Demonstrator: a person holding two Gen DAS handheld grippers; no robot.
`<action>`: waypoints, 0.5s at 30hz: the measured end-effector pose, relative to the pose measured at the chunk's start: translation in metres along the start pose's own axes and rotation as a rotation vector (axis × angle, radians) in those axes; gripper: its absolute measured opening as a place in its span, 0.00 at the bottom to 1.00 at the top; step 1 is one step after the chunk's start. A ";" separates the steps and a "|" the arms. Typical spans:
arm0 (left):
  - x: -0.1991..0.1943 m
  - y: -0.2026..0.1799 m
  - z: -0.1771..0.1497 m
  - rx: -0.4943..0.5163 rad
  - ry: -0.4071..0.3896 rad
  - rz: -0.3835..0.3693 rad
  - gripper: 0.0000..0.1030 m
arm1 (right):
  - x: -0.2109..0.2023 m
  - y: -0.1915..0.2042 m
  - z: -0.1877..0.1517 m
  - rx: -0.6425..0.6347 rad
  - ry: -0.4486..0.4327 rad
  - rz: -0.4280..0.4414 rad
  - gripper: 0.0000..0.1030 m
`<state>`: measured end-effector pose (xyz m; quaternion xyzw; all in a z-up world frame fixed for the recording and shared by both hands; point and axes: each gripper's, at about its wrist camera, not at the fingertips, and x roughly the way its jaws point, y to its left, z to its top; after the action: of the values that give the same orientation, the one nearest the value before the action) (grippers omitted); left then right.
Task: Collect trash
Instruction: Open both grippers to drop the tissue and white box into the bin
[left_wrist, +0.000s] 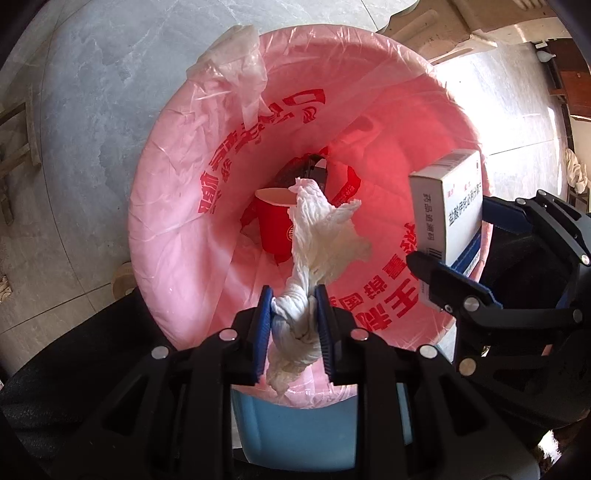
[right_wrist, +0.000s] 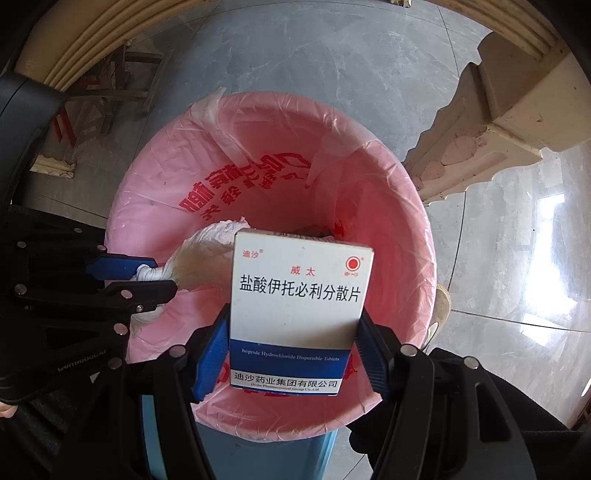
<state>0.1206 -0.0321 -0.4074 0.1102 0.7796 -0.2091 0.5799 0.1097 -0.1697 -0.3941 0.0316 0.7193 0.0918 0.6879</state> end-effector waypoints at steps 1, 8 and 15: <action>0.001 0.000 0.001 0.001 0.002 0.005 0.23 | 0.002 0.000 0.001 -0.001 0.005 0.001 0.60; 0.002 -0.002 0.006 0.017 -0.005 0.089 0.44 | 0.011 0.002 0.005 0.000 0.025 -0.035 0.71; -0.001 0.004 0.007 -0.002 -0.022 0.100 0.50 | 0.008 -0.003 0.007 0.014 0.012 -0.026 0.74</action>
<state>0.1281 -0.0320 -0.4090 0.1463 0.7670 -0.1802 0.5982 0.1163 -0.1707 -0.4024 0.0266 0.7245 0.0777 0.6844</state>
